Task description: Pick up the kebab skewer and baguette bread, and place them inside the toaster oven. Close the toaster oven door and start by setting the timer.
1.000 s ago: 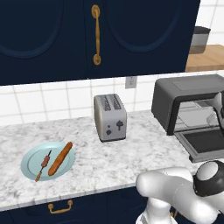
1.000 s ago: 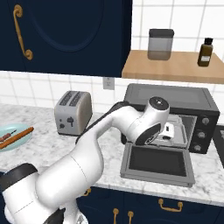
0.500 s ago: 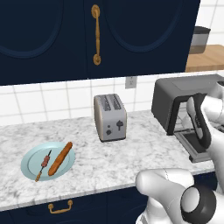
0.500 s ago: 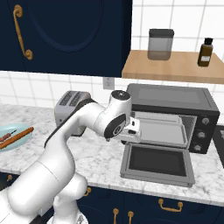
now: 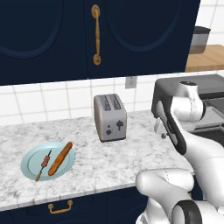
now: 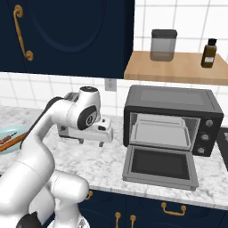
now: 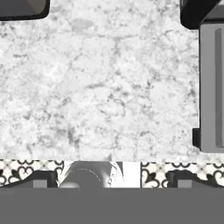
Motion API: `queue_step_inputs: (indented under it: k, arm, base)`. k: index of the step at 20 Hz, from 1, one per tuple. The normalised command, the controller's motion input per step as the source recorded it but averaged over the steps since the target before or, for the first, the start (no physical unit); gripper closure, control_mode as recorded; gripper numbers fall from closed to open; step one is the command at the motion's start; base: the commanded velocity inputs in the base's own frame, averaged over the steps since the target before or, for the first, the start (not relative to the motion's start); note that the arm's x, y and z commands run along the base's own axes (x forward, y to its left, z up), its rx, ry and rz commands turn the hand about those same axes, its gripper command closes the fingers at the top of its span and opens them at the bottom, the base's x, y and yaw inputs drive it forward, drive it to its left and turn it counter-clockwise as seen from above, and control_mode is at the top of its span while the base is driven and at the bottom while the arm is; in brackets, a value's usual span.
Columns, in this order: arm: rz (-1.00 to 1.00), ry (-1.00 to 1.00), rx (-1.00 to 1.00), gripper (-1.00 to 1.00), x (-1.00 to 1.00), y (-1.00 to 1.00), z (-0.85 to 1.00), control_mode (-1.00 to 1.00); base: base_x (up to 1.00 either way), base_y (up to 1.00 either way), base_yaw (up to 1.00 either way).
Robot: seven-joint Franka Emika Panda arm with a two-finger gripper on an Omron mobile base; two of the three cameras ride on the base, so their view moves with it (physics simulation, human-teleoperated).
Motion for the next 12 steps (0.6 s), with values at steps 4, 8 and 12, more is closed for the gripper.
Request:
queue_step_inputs:
  k: [4,8,12]
  arm:
    - [0.02,0.26,0.0,-1.0,0.0,1.0,0.0,-1.0]
    - [0.01,0.25,0.0,-1.0,0.0,1.0,0.0,-1.0]
    - [0.0,0.23,0.0,-1.0,0.0,1.0,0.0,-1.0]
  base:
    - [0.0,0.0,0.0]
    - [0.0,0.0,0.0]
    - [0.0,0.0,0.0]
